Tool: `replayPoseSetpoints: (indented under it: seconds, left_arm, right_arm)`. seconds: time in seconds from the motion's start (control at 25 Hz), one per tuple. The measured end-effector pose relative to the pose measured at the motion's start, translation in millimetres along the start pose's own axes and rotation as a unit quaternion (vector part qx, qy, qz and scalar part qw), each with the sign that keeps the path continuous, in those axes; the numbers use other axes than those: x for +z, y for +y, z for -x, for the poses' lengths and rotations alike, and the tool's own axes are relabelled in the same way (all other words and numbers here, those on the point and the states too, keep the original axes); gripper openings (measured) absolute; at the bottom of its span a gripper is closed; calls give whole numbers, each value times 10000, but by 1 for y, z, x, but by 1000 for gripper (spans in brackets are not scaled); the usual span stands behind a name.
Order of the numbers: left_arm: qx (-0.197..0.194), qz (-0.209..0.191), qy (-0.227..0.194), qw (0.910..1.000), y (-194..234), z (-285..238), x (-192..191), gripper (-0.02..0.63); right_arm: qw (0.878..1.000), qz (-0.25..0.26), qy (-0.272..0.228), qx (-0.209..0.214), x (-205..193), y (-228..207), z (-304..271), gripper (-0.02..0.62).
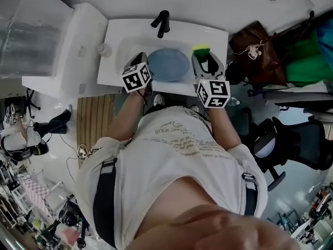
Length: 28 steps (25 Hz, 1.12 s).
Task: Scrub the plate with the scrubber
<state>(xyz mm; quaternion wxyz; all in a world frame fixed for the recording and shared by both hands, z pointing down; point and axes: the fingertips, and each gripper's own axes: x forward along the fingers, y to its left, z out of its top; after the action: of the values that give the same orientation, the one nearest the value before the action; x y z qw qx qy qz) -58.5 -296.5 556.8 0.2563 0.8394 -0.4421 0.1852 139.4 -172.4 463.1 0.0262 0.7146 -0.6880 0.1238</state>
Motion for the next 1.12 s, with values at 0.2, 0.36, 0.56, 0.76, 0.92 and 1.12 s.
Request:
replayPoseSetpoints:
  seconds: [0.2,0.36,0.56,0.76,0.92,1.12]
  left_arm:
    - [-308,-1025,-1192,9871,-50,26,60,21]
    - [-640,-1455,-1875,9693,-92,54,99,21]
    - [-969,-1731,-2166,9559,-126,76,113,21]
    - [-1165,-2008,-1934,9533,-145,75,99,21]
    - [-1248,-2039,-1828,9536,-153,72,93,21]
    - [-1280,-1972,-1750,9561,-152,70,90,21]
  right_arm:
    - [9963,-29,-847,-163,44,-3,17,189]
    - [9893,173,-1377,-449,72,-6,32,186]
    - [9853,89,-1554,-698,85,-15,40,187]
    - [9866,-107,-1405,-816,77,-23,40,187]
    - [9887,-189,-1299,-724,71,-22,38,189]
    - [9910,-161,-1180,-613,68,-16,36,189]
